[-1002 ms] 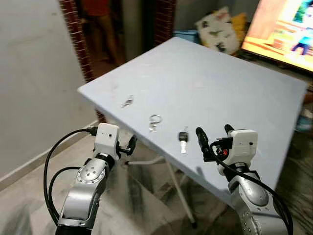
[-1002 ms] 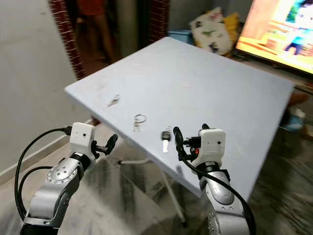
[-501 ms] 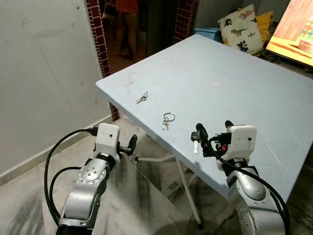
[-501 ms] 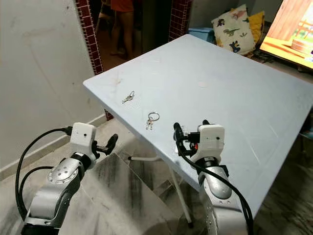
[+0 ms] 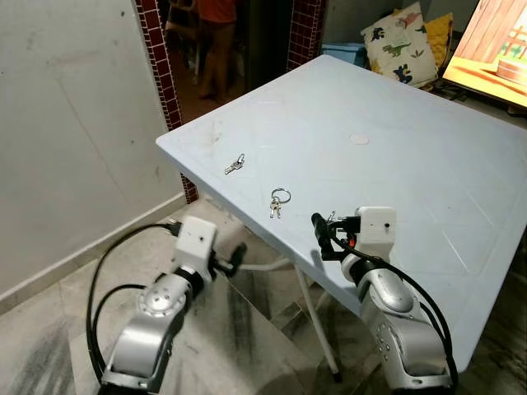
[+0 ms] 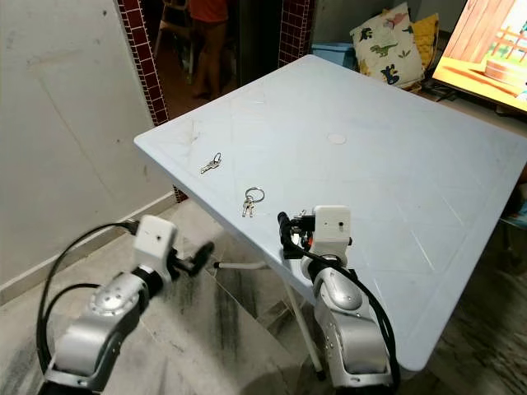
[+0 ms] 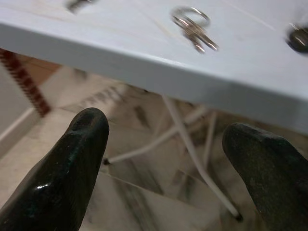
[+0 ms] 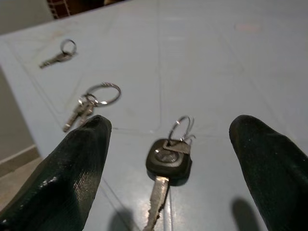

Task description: Hang keys on a hook

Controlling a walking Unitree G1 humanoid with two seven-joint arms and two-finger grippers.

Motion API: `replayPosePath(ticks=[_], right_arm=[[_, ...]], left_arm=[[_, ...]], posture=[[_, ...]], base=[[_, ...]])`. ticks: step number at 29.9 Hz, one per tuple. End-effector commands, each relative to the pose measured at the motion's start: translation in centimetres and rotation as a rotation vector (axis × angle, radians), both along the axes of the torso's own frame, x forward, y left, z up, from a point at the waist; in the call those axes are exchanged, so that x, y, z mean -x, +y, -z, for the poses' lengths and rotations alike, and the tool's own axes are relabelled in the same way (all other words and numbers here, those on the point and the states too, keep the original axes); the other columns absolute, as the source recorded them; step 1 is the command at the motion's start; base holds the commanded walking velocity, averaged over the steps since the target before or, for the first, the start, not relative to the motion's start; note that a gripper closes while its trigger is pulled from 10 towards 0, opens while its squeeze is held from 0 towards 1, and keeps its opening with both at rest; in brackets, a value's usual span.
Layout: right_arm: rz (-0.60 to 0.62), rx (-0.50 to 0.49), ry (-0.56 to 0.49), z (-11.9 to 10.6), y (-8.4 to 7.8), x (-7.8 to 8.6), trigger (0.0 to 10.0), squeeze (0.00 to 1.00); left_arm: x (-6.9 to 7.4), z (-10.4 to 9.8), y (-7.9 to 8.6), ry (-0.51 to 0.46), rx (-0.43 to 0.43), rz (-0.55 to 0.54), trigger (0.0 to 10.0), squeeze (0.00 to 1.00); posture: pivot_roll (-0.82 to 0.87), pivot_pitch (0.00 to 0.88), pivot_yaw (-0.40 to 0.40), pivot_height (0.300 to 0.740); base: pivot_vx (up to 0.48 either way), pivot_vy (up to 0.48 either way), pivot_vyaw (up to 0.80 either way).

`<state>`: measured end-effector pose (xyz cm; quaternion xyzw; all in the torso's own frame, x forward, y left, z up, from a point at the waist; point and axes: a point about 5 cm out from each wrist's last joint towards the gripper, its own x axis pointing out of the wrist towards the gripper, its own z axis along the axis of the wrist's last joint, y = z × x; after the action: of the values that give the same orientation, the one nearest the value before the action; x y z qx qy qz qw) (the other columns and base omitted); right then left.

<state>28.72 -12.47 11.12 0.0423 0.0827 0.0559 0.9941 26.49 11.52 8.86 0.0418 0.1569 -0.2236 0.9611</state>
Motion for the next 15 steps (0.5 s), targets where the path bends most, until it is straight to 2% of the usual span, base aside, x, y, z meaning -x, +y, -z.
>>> replayPosePath(ticks=[1, 3, 15], right_arm=[[0.005, 0.004, 0.008, 0.1, 0.1, -0.5, 10.0, 0.00], [0.003, 0.014, 0.018, 0.3, 0.4, -1.1, 10.0, 0.00], [0.090, 0.081, 0.033, 0.6, 0.3, -4.0, 10.0, 0.00]], left_arm=[[0.3, -0.3, -0.5, -0.004, -0.004, 0.060, 10.0, 0.00], [0.2, -0.4, -0.8, -0.005, -0.015, 0.104, 10.0, 0.00], [0.4, -0.8, -1.0, -0.019, -0.025, 0.148, 10.0, 0.00]], posture=[[0.06, 0.049, -0.049, 0.740], [0.07, 0.049, -0.050, 0.740], [0.09, 0.062, -0.060, 0.740]], base=[[0.000, 0.000, 0.00], [0.000, 0.000, 0.00], [0.000, 0.000, 0.00]])
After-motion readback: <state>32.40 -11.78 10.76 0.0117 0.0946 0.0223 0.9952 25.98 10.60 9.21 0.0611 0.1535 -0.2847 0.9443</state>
